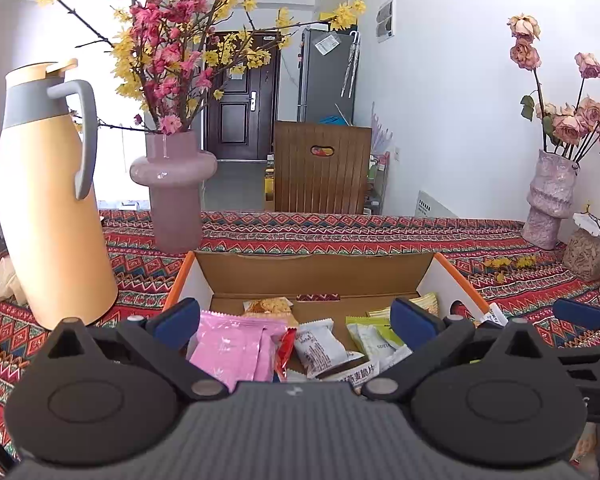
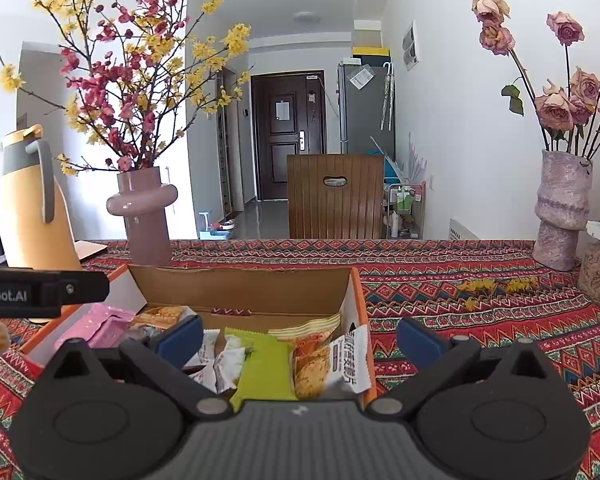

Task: Organize snacks
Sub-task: 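Carry both packets into the box and open both tools, then reach the right tool to the pile and grasp the pink packet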

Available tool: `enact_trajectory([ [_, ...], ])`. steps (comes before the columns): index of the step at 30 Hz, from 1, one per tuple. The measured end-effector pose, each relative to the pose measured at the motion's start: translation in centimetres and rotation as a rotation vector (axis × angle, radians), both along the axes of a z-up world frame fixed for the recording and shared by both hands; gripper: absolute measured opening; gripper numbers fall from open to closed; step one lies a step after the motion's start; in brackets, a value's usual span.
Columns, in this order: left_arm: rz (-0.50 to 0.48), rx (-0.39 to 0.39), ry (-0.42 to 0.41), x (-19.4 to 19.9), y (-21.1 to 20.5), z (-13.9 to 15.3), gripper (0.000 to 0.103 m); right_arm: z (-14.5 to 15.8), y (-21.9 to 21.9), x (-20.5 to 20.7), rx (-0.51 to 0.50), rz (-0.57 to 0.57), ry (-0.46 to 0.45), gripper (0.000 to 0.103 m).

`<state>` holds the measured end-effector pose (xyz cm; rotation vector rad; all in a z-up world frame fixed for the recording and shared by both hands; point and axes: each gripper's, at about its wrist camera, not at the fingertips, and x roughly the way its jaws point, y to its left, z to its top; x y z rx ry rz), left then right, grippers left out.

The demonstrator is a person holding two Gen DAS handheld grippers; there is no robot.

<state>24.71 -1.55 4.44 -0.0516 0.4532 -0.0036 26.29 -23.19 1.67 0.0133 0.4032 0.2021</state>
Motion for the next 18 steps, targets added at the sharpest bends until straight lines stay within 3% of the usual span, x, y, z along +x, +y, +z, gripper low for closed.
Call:
enact_trajectory([
  [18,0.018,-0.021,0.035,-6.5,3.5,-2.0,0.103,-1.4,0.8,-7.0,0.031,0.058,0.056,0.103],
])
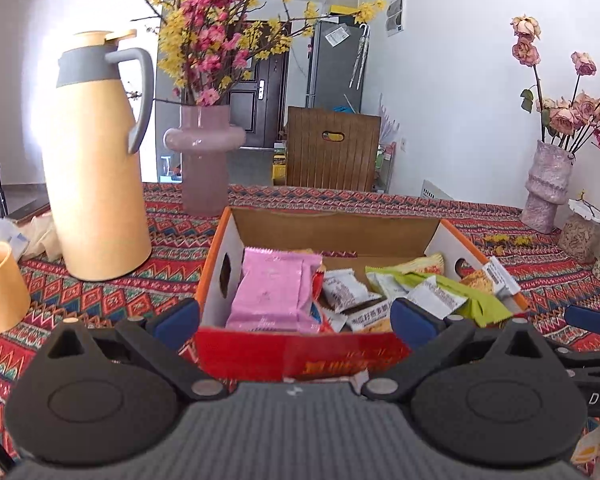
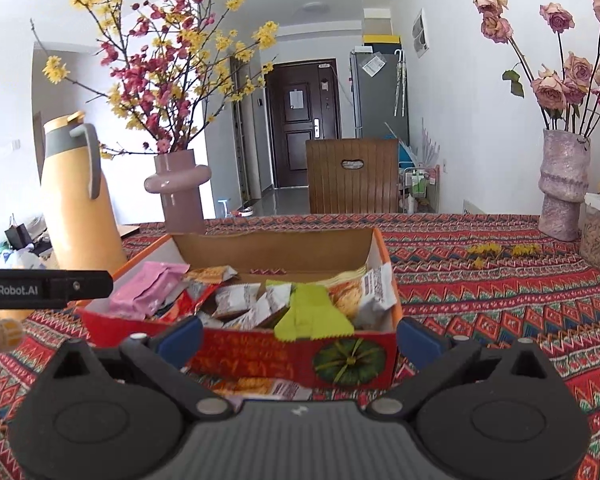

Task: Organize snacks
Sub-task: 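Reach the right tool to the pile and grasp the pink packet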

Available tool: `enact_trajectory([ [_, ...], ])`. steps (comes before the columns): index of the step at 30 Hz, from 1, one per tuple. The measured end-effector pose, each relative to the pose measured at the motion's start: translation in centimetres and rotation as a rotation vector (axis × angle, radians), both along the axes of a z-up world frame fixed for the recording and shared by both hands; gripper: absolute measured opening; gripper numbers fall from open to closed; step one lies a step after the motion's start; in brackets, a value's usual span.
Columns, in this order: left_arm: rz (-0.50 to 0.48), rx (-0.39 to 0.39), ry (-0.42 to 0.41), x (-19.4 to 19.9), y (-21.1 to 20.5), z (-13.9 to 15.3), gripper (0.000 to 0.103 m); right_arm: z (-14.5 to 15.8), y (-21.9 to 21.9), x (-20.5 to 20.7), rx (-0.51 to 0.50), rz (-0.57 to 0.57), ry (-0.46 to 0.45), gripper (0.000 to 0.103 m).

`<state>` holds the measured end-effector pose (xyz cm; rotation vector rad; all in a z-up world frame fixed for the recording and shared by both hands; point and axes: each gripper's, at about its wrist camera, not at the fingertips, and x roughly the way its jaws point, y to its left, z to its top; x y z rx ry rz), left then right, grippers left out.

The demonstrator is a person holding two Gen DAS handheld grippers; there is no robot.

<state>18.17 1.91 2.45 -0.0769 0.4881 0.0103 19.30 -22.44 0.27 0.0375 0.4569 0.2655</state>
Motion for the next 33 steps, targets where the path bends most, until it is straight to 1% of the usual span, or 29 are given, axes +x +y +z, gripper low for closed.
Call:
enact_trajectory([
  [7,0.007,-0.006,0.046,-1.8,1.4,-1.8,0.103,-1.6,0.6,-1.2,-0.008,0.014,0.054,0.103],
  [18,0.016,-0.028,0.106,-3.8,3.3,-4.0,0.103,-3.6,0.7,-1.8,-0.014,0.012,0.121,0.103],
  [33,0.000,-0.040,0.128,-5.2,3.8,-4.8,0.103,-3.8,0.4,-2.2,-0.010,0.000,0.131,0.103],
])
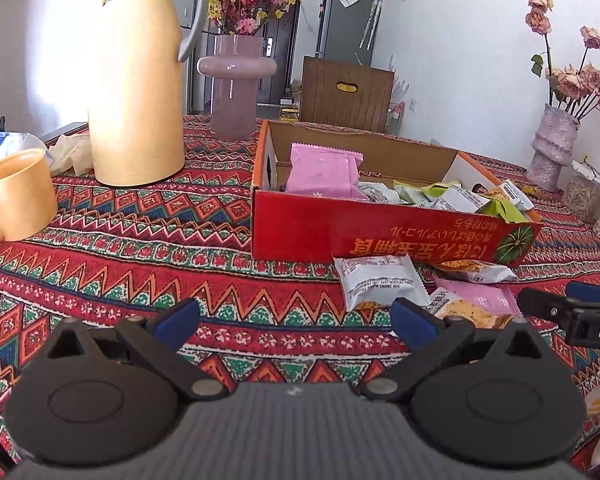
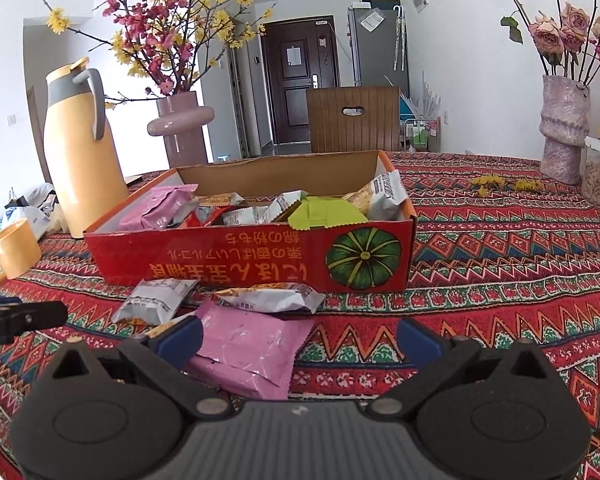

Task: Organize snacks
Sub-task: 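Reach the right tool to the pile and grasp the pink packet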

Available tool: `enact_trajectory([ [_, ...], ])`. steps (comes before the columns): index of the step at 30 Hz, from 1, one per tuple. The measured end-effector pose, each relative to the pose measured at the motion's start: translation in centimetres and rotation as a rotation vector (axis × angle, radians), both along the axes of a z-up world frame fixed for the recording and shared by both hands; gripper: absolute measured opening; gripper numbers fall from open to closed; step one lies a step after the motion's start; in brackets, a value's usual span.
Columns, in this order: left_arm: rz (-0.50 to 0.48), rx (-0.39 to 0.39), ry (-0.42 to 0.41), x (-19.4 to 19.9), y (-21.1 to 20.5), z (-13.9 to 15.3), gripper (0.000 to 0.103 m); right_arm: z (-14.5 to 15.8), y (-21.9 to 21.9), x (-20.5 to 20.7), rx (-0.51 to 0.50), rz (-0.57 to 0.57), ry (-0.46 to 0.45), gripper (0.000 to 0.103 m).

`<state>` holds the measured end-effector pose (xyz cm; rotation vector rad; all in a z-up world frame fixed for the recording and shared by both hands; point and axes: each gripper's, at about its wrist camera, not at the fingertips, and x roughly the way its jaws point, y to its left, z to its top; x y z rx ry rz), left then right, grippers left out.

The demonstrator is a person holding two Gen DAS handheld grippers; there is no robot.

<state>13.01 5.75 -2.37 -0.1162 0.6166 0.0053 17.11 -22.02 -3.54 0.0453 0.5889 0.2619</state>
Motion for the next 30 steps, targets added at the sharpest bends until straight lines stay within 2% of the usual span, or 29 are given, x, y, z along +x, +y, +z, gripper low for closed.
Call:
enact_trajectory([
  [8,0.002,-0.002,-0.002,-0.1,0.1,0.1,0.103,-0.5,1.2,1.4,-0.026,0.011,0.035,0.103],
  [17,0.018,-0.010,-0.003,-0.2,0.8,0.1,0.103,-1.5,4.8,2.8,-0.056,0.062,0.086,0.103],
  [26,0.023,-0.024,0.005,-0.1,1.5,-0.1,0.103,-2.3,6.6,3.5,-0.120,0.046,0.118,0.103],
  [30,0.023,-0.029,0.008,0.0,1.6,-0.2,0.103,-2.5,6.6,3.6,-0.117,0.045,0.127,0.103],
])
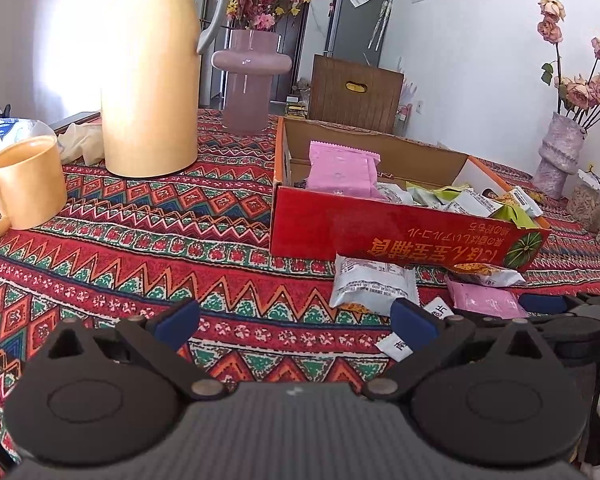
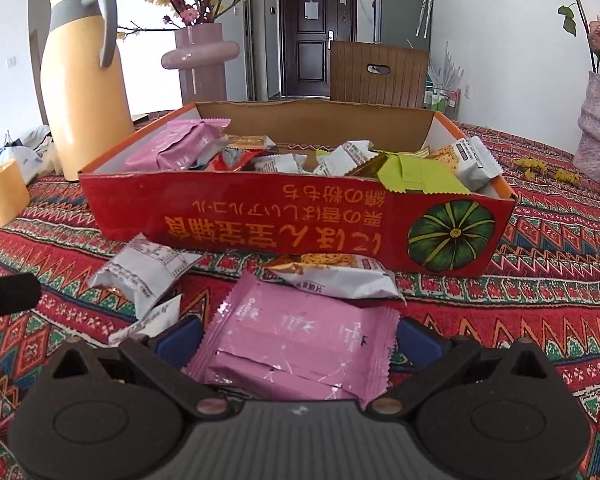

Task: Organize snacks
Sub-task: 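Reach the right tool to the pile and grasp the pink packet, then lift the pink packet with the right tool while the left tool reaches toward a crisp packet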

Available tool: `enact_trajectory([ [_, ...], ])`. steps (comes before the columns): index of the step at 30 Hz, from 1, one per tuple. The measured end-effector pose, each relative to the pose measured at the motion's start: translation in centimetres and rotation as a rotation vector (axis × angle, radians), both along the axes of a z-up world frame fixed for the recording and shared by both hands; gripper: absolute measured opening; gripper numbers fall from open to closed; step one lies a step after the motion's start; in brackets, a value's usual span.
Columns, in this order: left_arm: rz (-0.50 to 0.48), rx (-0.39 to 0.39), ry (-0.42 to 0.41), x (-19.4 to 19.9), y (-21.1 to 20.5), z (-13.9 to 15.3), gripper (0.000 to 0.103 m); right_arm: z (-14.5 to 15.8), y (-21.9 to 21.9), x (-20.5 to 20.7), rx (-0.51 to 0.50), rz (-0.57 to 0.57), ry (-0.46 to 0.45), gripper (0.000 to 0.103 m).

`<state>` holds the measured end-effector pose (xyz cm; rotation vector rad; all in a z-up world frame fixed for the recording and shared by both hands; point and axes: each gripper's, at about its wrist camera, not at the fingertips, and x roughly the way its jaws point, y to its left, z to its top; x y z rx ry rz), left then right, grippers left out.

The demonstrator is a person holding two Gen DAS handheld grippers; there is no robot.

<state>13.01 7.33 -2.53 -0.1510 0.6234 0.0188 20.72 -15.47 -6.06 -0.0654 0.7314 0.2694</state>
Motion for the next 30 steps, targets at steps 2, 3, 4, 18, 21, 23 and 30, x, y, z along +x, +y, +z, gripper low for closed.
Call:
enact_trajectory([
  [2,0.000,-0.002,0.003,0.1,0.0,-0.1,0.103,-0.3,0.0,0.2,-0.001,0.000,0.017,0.103],
  [3,-0.001,-0.003,0.005,0.1,0.0,-0.1,0.103,-0.5,0.2,0.3,-0.016,-0.001,0.027,0.103],
  [4,-0.002,-0.003,0.007,0.1,0.0,-0.1,0.103,-0.5,0.3,0.3,-0.025,0.000,0.025,0.103],
  [18,0.002,-0.001,0.031,0.0,-0.5,0.0,0.103,0.1,-0.6,-0.2,0.028,0.017,0.021,0.086],
  [21,0.001,0.000,0.043,0.1,-0.7,-0.1,0.103,0.5,-1.1,-0.7,0.038,0.027,0.008,0.077],
  [23,0.000,0.001,0.050,0.2,-0.9,-0.2,0.103,0.5,-1.5,-1.0,0.045,0.023,-0.001,0.075],
  [30,-0.009,0.002,0.084,0.7,-2.0,-0.4,0.103,1.5,-4.0,-2.4,0.105,0.014,-0.046,0.045],
])
